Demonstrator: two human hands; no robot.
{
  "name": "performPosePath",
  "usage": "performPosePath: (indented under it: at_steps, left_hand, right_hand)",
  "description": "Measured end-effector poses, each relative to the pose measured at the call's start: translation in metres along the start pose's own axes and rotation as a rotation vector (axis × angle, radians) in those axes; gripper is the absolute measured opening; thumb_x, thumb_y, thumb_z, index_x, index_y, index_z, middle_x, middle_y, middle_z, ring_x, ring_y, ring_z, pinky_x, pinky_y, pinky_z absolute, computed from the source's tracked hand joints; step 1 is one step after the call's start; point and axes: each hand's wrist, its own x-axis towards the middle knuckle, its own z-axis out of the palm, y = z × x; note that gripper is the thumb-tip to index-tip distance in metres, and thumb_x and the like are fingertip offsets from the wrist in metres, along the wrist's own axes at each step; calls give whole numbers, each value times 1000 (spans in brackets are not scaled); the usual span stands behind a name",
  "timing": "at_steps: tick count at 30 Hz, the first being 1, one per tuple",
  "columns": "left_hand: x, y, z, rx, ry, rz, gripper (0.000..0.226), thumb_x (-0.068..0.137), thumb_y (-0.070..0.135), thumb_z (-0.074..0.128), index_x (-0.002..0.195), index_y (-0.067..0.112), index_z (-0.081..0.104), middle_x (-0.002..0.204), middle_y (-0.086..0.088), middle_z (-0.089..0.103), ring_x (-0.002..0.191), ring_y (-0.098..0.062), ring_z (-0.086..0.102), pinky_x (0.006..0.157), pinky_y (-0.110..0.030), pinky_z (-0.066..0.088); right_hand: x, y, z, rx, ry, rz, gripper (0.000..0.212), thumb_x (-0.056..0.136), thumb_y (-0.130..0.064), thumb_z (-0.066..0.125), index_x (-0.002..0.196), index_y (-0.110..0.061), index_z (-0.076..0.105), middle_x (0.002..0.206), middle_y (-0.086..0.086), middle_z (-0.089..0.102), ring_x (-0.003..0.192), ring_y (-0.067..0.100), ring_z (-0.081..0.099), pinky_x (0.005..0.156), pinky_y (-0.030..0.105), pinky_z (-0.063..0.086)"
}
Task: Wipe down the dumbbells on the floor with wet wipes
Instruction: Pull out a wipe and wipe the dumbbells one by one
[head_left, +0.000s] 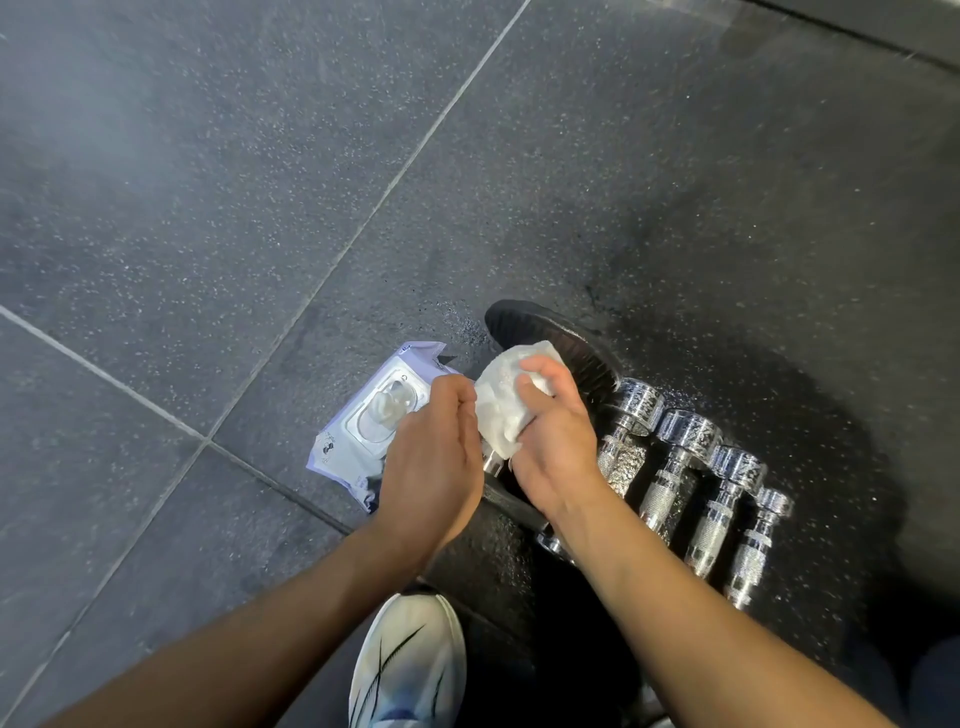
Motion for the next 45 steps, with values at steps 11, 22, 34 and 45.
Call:
performPosePath:
  at_steps: [11,22,34,45]
  left_hand:
    - [0,-1,1,-3,-4,12,14,106,24,38,98,36,37,74,8,56,69,-21,55,66,-49,48]
    - [1,-1,-1,-18,-19,11,8,103,33,32,98,38,36,77,7,61,74,-27,60,69,-52,50]
    - [1,0,-1,7,-17,16,15,106,23,38,97,36,36,75,5,58,71,-27,56,68,-52,48]
    - [1,-3,-1,-17,-10,38,10,104,29,33,98,35,36,72,6,54,68,-27,55,66,-52,48]
  right_hand:
    - [-2,-2,3,-255,121,194,36,92,-29,67,122,-12,56,113,15,71,105,32,71,97,53,57]
    - [9,-9,0,-113,-62,320,35,98,-35,63,112,-5,73,85,13,72,68,24,64,58,31,51]
    - [25,-19,-14,90,-209,335,21,95,-13,58,99,-4,77,98,17,71,83,24,67,84,39,50]
    - [14,-11,-6,-234,-211,374,23,95,-8,67,116,0,67,99,26,72,80,29,69,76,39,55]
